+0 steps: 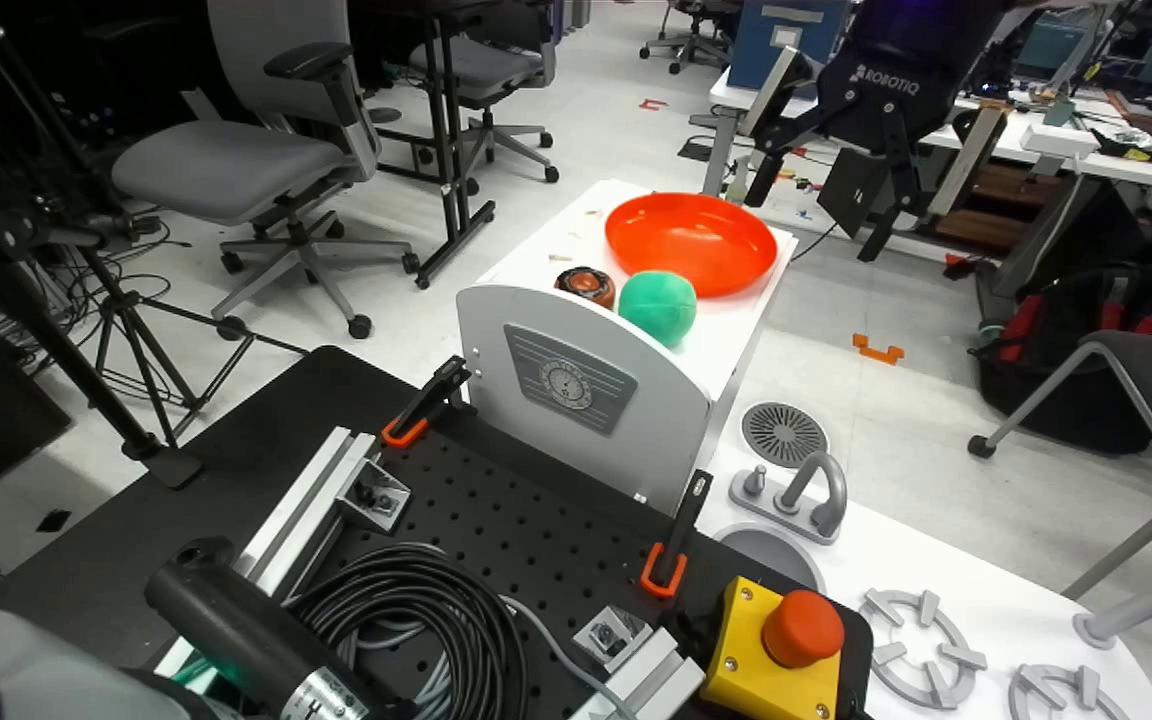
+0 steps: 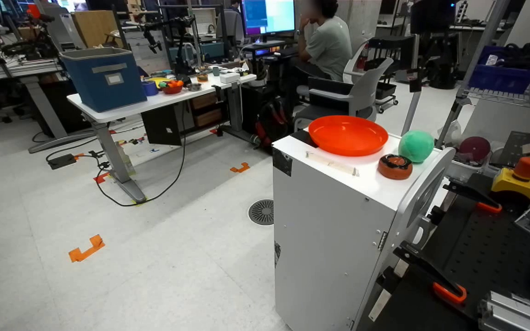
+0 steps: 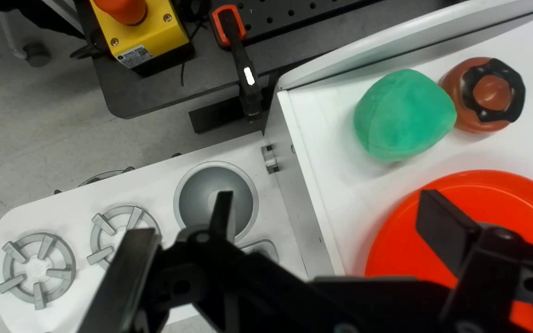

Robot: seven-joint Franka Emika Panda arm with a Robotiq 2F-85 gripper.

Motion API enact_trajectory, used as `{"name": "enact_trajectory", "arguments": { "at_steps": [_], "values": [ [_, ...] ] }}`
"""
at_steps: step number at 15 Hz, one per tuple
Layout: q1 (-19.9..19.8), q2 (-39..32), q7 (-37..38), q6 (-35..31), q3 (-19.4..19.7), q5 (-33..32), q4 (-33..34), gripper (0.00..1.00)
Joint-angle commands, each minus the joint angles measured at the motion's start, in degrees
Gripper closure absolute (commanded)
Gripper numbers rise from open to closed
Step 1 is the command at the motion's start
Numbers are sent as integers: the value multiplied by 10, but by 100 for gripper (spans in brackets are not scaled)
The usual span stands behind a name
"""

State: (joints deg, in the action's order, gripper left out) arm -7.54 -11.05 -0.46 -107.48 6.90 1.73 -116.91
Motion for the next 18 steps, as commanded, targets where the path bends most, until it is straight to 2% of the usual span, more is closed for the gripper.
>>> {"name": "enact_trajectory", "arguments": {
  "at_steps": [1, 18],
  "values": [
    [-1, -16, -6, 26, -2, 7, 25, 0],
    [-15, -7, -2, 32, 10, 6, 20, 0]
  ]
}}
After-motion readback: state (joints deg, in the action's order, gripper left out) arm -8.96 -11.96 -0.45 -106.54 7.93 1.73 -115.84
